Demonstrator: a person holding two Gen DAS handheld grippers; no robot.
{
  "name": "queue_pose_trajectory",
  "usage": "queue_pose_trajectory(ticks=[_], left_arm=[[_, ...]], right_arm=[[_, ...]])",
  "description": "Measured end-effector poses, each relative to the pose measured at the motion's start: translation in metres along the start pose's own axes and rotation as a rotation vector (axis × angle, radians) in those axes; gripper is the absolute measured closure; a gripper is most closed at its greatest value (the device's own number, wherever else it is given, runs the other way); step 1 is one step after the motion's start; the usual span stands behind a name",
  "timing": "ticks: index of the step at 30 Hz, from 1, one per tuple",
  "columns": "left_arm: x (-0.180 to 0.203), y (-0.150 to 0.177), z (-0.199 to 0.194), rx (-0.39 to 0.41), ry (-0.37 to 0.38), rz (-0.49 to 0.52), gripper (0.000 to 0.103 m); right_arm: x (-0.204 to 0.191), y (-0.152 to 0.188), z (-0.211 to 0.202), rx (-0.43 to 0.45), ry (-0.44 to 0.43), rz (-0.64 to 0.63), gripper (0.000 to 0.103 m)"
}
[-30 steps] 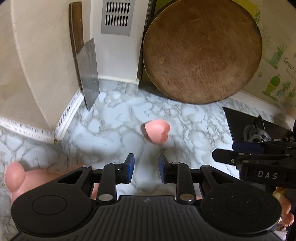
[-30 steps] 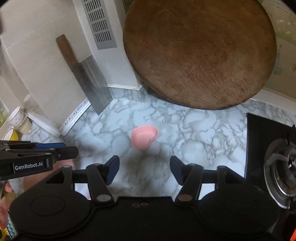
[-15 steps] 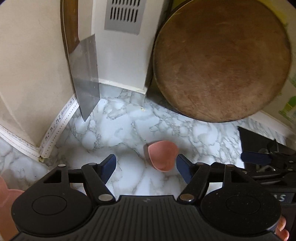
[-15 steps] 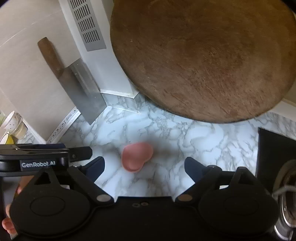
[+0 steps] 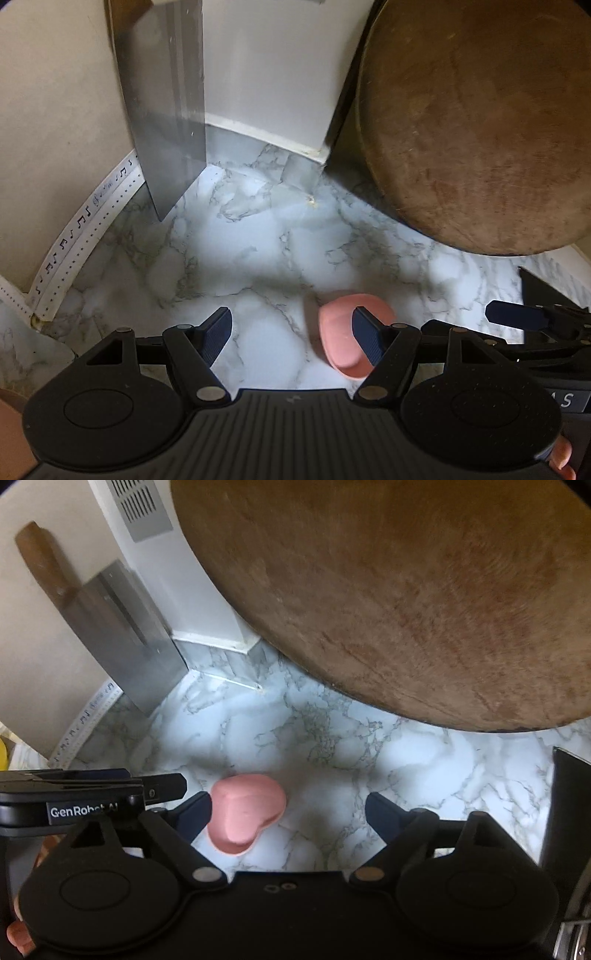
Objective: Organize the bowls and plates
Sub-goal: 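Move both tools to the small pink heart-shaped dish and close on it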
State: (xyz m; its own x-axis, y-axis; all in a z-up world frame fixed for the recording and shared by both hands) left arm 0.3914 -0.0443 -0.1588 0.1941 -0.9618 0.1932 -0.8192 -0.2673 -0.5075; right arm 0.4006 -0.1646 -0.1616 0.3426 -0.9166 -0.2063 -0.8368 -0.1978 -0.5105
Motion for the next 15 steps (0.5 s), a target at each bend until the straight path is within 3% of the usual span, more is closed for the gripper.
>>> queue_pose_trajectory(ticks=[15], left_arm=[[0.0, 0.019, 0.049, -0.067, -0.005, 0.012, 0.033]], right_arm=[[0.018, 0.001, 0.045, -0.07, -0.007, 0.068, 0.044]])
Point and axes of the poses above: each gripper's, at about its wrist camera, not at the fingertips, and z roughly the way its jaws point, x to its right, y to its underside, the point moved 10 cm from there along z, roughly the way its jaws point, and after that the axes turned 2 degrees about x, right-handed, at the moved point
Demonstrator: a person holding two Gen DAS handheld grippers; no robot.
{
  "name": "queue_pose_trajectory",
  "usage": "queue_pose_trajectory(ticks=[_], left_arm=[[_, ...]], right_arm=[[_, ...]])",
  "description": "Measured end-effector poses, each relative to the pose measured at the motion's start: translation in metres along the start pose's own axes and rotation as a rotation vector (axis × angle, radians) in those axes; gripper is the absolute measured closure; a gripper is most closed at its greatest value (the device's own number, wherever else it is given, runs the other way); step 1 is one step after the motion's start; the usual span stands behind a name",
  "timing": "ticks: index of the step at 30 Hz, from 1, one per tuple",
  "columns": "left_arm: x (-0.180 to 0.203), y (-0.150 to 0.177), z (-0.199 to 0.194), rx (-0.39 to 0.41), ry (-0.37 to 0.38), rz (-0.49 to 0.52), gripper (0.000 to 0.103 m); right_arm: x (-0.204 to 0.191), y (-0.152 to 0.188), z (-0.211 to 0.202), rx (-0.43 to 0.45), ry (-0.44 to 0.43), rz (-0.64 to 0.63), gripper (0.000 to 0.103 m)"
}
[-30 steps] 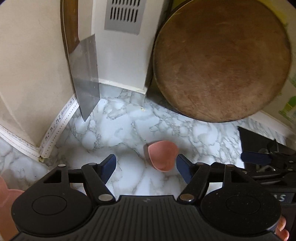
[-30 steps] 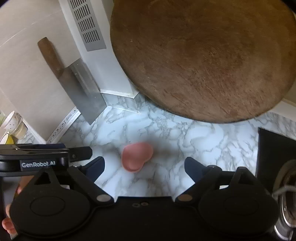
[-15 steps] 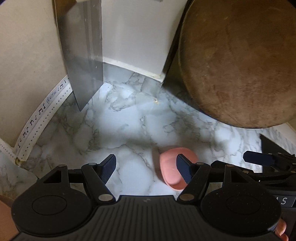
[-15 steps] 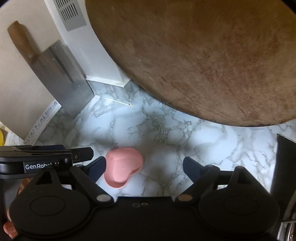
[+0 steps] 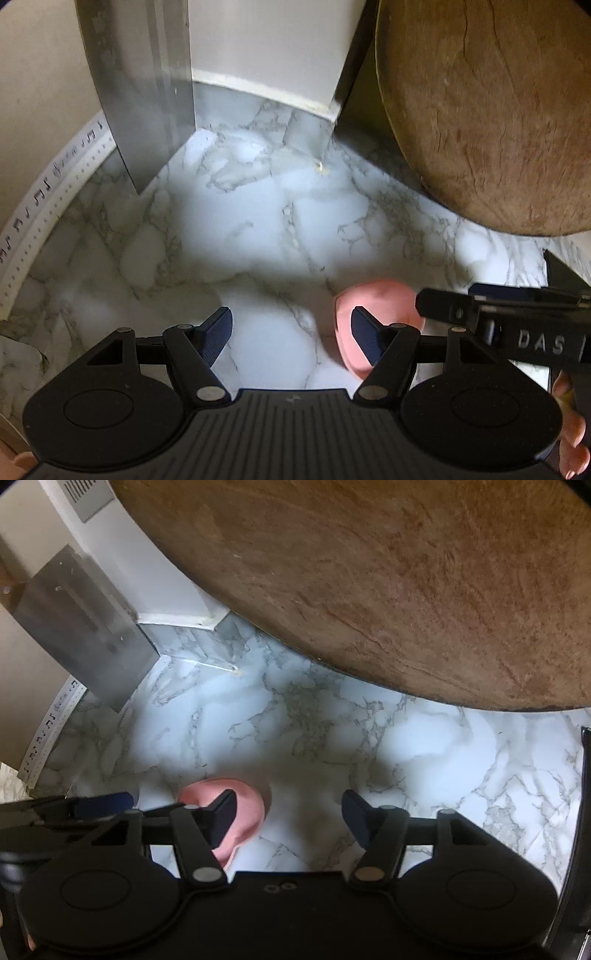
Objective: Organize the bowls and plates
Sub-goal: 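Move both tools to the small pink heart-shaped dish and close on it, then lift the heart-shaped dish with both tools and carry it over the pink bowl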
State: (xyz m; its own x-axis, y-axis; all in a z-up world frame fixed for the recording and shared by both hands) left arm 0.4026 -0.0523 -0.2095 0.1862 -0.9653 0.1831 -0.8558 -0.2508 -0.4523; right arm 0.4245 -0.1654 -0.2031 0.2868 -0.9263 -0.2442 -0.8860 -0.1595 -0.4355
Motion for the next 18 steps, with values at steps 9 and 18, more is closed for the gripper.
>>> queue_pose_trajectory(ticks=[9, 18], left_arm=[[0.018, 0.008, 0.0, -0.009, 0.047, 0.036, 0.044], [0.032, 0.011, 0.001, -0.022, 0.063, 0.087, 0.076]], right_arm=[[-0.005, 0.006, 0.01, -0.022, -0.011, 0.014, 0.067], [-0.014, 0.011, 0.011, -0.023, -0.031, 0.017, 0.092]])
Point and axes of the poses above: each gripper's, at about its wrist camera, not at the fingertips, and z roughly the way its jaws point, x to its right, y to its underside, the point moved 10 cm from there along z, roughly the way its jaws point, and after that the axes turned 2 degrees about x, right-handed, at the moved point
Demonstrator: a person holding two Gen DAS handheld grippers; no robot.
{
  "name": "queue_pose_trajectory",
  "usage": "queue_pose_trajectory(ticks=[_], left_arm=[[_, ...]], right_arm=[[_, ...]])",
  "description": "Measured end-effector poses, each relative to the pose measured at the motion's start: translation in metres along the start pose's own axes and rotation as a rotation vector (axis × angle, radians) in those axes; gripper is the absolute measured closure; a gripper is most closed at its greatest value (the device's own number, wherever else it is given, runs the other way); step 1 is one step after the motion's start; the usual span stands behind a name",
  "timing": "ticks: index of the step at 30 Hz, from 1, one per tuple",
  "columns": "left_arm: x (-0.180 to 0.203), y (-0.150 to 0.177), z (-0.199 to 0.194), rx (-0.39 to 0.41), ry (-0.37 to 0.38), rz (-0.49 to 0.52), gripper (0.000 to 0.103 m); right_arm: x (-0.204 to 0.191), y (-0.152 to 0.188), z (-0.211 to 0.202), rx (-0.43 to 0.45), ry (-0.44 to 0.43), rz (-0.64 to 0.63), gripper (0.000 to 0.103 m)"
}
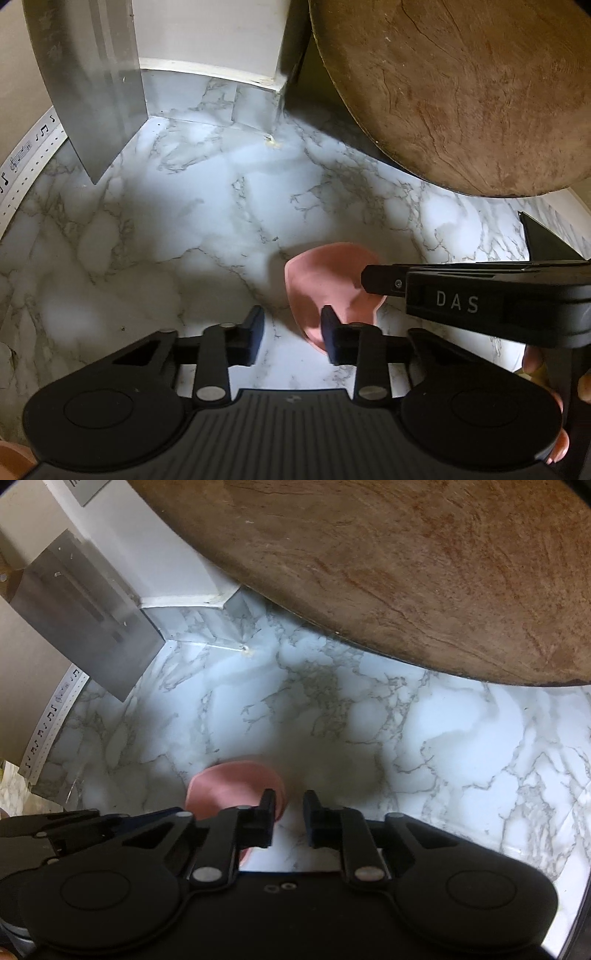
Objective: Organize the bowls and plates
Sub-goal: 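Lift the heart-shaped dish with both tools and carry it over the pink bowl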
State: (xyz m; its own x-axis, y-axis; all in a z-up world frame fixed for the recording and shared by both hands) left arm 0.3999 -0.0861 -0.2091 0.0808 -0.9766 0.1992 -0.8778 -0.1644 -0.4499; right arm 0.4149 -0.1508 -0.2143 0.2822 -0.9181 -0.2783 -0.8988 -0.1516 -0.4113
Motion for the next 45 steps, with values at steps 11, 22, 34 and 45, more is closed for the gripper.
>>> queue_pose_trajectory(ticks=[11, 22, 34, 45], left_arm=[[0.001, 0.004, -0.011, 0.035, 0.002, 0.024, 0.097], [0.006, 0.011, -0.06, 0.087, 0.037, 0.069, 0.097], [0.024, 0.043, -0.132, 0.102, 0.061, 0.176, 0.097], [0.033, 0.081, -0.168, 0.098, 0.093, 0.259, 0.097]], right_arm=[[-0.008, 0.008, -0.02, 0.024, 0.002, 0.022, 0.099], [-0.023, 0.023, -0.078, 0.069, -0.006, 0.036, 0.099], [-0.046, 0.068, -0.139, 0.09, 0.003, 0.045, 0.098], [-0.06, 0.111, -0.17, 0.115, 0.02, 0.075, 0.098]])
Point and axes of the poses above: each gripper's, at about its wrist camera, not at the fingertips, and z roughly the way its jaws point, x to its right, y to its underside, the point moved 10 cm from there along z, roughly the way its jaws point, and after that the axes turned 2 degrees about x, right-handed, at the moved point
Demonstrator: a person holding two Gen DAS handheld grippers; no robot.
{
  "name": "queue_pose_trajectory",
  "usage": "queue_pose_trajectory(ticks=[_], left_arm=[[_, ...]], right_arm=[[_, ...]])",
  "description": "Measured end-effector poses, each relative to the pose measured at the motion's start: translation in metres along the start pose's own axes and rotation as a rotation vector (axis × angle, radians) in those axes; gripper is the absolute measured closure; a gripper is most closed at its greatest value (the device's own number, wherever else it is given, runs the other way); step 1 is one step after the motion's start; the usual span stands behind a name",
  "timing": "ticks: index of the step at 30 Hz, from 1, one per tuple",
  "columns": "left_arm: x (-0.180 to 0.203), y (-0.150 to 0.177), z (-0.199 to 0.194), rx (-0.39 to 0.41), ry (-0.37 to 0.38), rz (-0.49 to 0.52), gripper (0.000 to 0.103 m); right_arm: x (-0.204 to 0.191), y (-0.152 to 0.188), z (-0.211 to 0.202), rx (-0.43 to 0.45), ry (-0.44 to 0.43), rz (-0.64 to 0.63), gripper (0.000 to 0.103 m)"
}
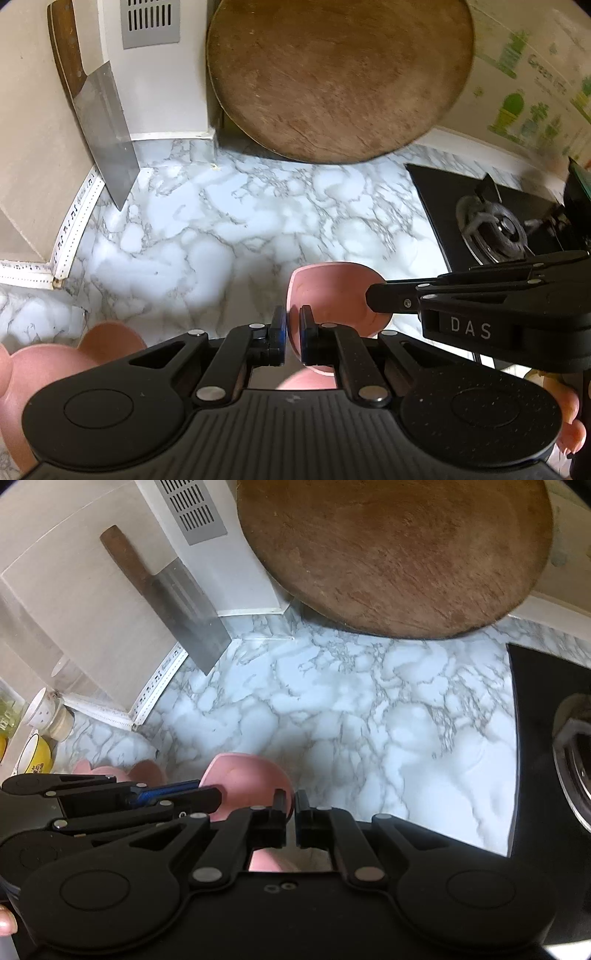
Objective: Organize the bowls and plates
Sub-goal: 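Lift the heart-shaped dish with both tools and carry it over the pink bowl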
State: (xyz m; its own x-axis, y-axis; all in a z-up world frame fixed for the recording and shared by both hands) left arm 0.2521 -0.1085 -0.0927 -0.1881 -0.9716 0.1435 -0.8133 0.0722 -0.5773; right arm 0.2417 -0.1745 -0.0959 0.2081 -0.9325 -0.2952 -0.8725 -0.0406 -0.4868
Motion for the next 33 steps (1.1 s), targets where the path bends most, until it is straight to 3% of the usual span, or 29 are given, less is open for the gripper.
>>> queue_pose_trajectory(ticks=[10, 20, 33], left_arm=[[0.007, 0.039, -0.017, -0.032, 0.025, 0.053, 0.097], [0.001, 0.074, -0.008, -0.098, 0.023, 0.073, 0.096], [-0.001, 0.086, 0.006, -0.14, 0.019, 0.101, 0.096]], right_arm=[[-0.009, 0.038, -0.01, -0.022, 0.004, 0.019, 0.098], [-0.019, 0.065, -0.002, -0.073, 0.01, -0.005, 0.097], [-0.023, 0.073, 0.011, -0.104, 0.052, -0.082, 0.097]])
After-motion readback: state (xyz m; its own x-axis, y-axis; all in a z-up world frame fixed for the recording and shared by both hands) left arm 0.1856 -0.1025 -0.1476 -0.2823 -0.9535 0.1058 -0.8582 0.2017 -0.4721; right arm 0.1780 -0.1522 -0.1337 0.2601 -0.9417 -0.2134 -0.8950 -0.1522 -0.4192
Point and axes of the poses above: each gripper's, at about its wrist camera, not at the fingertips, and z roughly the way its jaws point, x to its right, y to its underside, the point moved 10 cm from there along z, roughly the way its jaws point, and after that the axes turned 2 degrees about x, right-handed, at the moved point
